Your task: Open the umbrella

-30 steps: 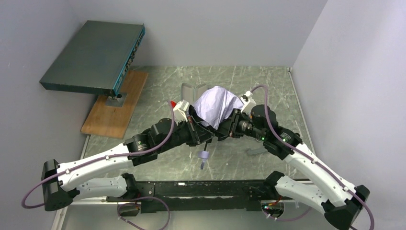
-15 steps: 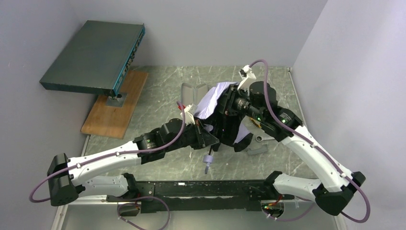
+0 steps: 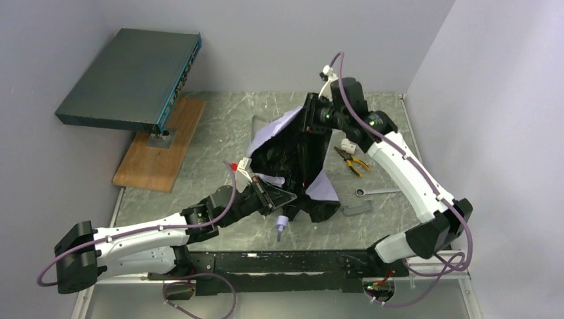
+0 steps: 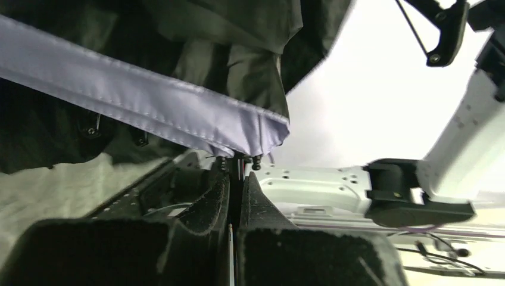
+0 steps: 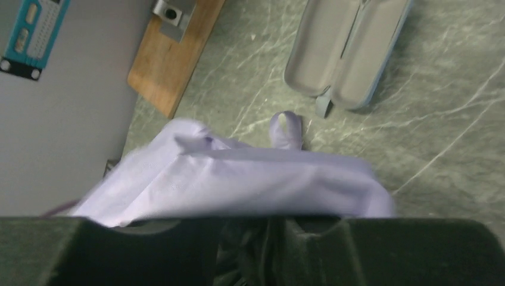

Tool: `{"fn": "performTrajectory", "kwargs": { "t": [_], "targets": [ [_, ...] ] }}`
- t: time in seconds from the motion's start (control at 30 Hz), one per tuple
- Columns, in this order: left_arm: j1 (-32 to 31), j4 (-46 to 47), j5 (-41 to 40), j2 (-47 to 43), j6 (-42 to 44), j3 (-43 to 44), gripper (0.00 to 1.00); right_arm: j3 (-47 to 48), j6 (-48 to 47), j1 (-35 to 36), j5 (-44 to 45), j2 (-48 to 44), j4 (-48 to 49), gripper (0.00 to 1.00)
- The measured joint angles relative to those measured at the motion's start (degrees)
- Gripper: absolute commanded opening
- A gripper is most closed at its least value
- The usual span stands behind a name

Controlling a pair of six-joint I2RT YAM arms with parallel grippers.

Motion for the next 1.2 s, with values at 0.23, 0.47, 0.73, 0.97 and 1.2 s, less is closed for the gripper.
{"fn": "performTrajectory", "kwargs": {
  "t": [0.23,0.47,0.73,0.97,1.2],
  "targets": [
    [-1.5,14.2,-0.9,0.1,-5.1,-4.2,0.00,-1.2,1.0,-3.1,-8.2,-4.7,0.0,0.75],
    [-0.5,34.2,-0.2,10.8,-7.1,-4.4,0.00,-12.2,5.6,-2.0,-12.2,-26.7,1.2,0.68],
    [0.6,54.4,2.8,29.2,-11.0,-0.4,0.00,-25.2,12.4,-2.0,-11.3,-44.7,3.8,0.53],
    [0.6,55.0,4.7,29.5,-12.3,3.3,0.00,-32.9,14.6,-2.0,-7.0,-45.7,-0.7,0.85],
    [-0.1,11.3,-0.2,7.6,-10.6,8.2,0.00,-23.1,12.6,-2.0,3.1,-43.7,-10.2,0.82]
  ]
}}
